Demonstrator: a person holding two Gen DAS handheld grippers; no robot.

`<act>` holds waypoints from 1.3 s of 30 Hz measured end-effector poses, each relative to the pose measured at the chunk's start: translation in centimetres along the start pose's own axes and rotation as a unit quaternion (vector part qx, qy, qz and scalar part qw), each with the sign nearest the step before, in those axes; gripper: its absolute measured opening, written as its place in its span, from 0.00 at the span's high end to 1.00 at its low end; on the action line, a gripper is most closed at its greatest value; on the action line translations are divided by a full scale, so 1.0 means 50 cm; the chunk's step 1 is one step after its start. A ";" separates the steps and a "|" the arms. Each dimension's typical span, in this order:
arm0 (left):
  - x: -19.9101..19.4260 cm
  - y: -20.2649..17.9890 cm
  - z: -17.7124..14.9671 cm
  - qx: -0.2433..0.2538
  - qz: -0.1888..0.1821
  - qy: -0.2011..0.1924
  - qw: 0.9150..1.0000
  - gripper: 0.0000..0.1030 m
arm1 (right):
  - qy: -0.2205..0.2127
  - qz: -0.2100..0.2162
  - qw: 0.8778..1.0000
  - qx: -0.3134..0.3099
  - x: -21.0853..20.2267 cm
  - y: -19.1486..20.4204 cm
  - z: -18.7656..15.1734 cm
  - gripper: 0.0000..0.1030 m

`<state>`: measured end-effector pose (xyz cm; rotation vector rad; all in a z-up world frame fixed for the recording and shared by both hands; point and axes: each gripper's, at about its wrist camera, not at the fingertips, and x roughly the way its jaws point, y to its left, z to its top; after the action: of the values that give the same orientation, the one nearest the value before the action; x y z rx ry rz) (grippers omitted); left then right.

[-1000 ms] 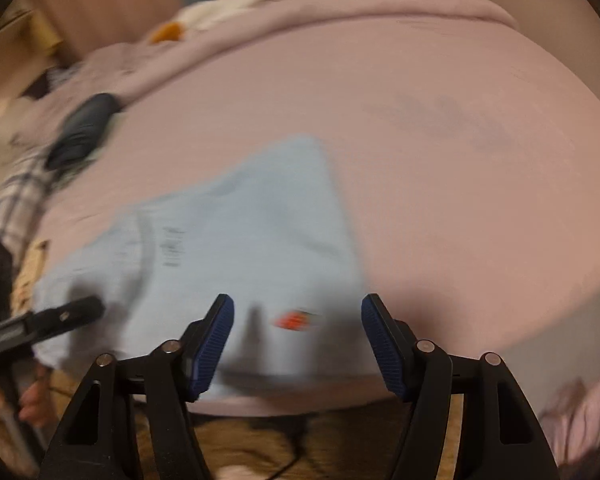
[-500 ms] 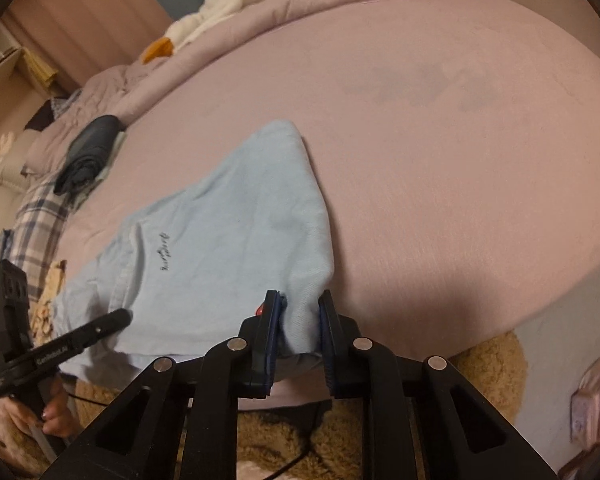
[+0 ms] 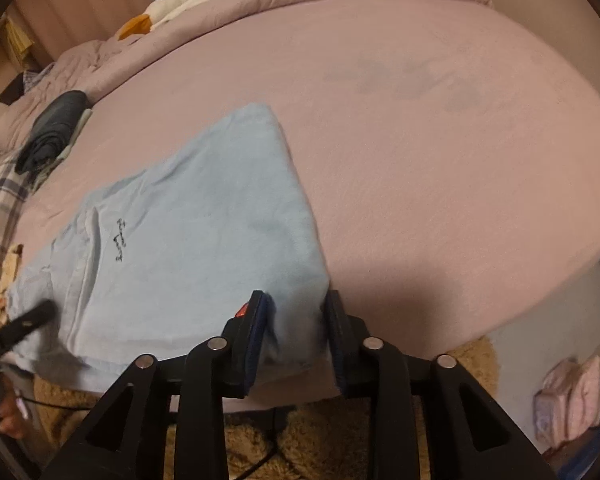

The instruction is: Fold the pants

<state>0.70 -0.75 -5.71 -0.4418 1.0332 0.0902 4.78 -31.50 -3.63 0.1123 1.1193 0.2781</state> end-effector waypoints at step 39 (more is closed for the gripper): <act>-0.044 0.298 -0.069 -0.276 0.042 -0.032 0.960 0.67 | -0.014 0.100 0.990 -0.103 -0.009 0.174 0.022 0.27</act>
<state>-7.38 11.71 -9.99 -0.8949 0.9543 0.4743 4.17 -23.20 -0.76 0.0452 1.0465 0.5672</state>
